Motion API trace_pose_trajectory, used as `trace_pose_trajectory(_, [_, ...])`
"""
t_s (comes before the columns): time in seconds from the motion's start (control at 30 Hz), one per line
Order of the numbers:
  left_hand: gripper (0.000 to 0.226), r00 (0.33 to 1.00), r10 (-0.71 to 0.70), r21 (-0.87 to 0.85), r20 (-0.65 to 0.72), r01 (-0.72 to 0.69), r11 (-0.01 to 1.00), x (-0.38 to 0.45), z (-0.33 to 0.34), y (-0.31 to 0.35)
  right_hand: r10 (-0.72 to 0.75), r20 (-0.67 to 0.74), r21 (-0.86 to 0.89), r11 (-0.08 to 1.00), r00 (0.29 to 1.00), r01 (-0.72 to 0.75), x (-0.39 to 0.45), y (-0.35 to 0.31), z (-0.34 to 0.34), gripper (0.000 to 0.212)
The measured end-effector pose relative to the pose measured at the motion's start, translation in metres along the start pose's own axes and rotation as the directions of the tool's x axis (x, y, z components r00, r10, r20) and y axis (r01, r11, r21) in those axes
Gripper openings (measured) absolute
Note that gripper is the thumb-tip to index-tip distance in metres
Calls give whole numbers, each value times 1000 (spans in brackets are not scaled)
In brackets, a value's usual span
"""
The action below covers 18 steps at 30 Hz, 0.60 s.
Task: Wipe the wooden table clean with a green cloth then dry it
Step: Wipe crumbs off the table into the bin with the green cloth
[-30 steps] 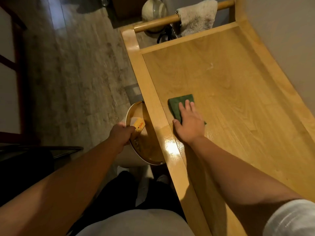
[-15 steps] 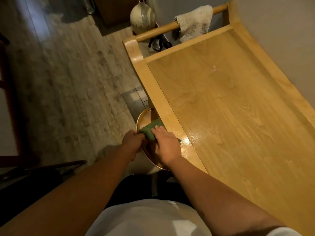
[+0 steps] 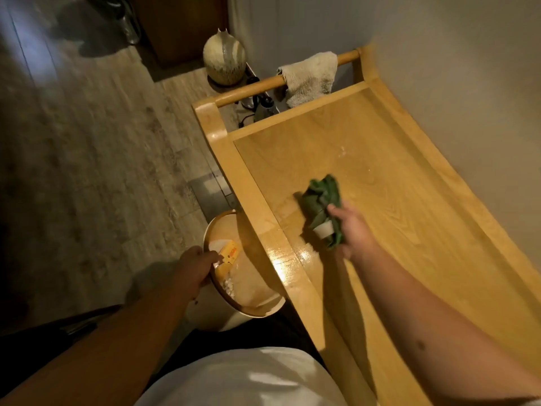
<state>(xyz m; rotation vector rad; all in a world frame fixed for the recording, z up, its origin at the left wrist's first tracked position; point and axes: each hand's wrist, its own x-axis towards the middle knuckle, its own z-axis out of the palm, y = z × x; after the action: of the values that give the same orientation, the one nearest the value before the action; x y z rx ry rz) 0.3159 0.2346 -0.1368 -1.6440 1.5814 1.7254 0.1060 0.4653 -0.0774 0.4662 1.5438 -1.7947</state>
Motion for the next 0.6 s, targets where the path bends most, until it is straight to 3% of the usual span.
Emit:
trace_pose_trajectory(0.07, [30,999,-39,-9,0,39,999,6,1,1,-134,-132,-78,989,982,125,26,-41,-25,28])
trace_pose_trajectory(0.13, [40,999,-46,-42,-14,46,998,12,4,1,-311,-232,-331,916,922,226,51,-78,-48,28])
trace_pose_trajectory(0.2, [40,998,-54,-124,-22,51,991,18,9,0,-445,-234,-614,757,864,223,77,-100,-69,30])
trace_pose_trajectory(0.3, [40,994,-95,-197,-61,81,977,24,13,-4,-593,-209,-817,543,777,195,119,-108,-85,39])
trace_pose_trajectory(0.43, [19,988,-100,-199,-119,75,977,25,15,-8,-511,-70,-991,137,857,1,167,-94,-75,65])
trace_pose_trajectory(0.6, [10,990,-45,-157,-135,24,987,14,19,0,-452,175,-984,-64,874,164,184,-94,-49,78])
